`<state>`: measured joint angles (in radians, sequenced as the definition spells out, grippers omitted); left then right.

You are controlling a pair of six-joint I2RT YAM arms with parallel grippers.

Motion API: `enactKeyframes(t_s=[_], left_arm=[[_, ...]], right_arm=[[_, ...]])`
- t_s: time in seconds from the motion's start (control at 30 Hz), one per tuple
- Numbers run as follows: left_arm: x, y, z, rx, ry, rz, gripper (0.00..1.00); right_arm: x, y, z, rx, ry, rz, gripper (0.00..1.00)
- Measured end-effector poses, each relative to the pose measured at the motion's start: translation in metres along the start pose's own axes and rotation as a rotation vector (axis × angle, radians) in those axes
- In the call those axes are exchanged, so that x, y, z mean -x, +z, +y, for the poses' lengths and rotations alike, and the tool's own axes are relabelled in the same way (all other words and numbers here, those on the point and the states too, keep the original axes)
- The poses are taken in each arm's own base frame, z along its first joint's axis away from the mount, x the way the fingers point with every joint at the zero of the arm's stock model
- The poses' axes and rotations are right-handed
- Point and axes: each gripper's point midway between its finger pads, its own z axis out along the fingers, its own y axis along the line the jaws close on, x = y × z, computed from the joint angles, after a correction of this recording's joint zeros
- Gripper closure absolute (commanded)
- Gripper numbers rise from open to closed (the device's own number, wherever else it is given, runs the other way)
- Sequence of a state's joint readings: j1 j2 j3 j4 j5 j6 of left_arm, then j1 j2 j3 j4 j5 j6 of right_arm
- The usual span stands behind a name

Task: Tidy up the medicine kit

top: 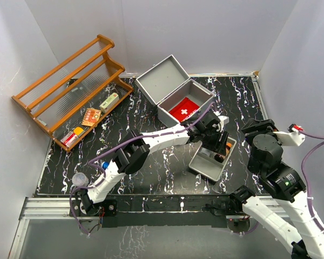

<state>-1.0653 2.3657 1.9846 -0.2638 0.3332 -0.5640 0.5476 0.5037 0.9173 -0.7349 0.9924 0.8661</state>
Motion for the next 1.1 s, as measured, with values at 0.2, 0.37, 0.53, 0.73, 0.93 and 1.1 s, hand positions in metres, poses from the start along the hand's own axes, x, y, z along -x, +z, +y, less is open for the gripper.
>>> enactKeyframes(t_s=[0.2, 0.37, 0.53, 0.73, 0.93, 1.1], left_arm=[[-0.003, -0.028, 0.008, 0.074, 0.041, -0.022, 0.47], [-0.008, -0.084, 0.029, 0.242, 0.085, -0.087, 0.45], [-0.015, -0.156, 0.065, 0.431, 0.062, -0.186, 0.41], [-0.041, -0.218, 0.138, 0.699, -0.107, -0.253, 0.31], [-0.096, -0.257, 0.194, 0.896, -0.278, -0.209, 0.22], [-0.121, -0.296, 0.220, 1.054, -0.376, -0.224, 0.14]], right_arm=[[-0.031, 0.009, 0.004, 0.017, -0.106, 0.071, 0.45], [-0.076, 0.018, -0.001, -0.004, -0.209, 0.176, 0.45], [-0.121, 0.018, -0.014, 0.006, -0.280, 0.301, 0.45], [-0.183, 0.012, -0.026, 0.017, -0.322, 0.495, 0.46], [-0.245, -0.002, -0.047, -0.007, -0.393, 0.730, 0.44], [-0.283, -0.019, -0.055, 0.025, -0.393, 0.893, 0.42]])
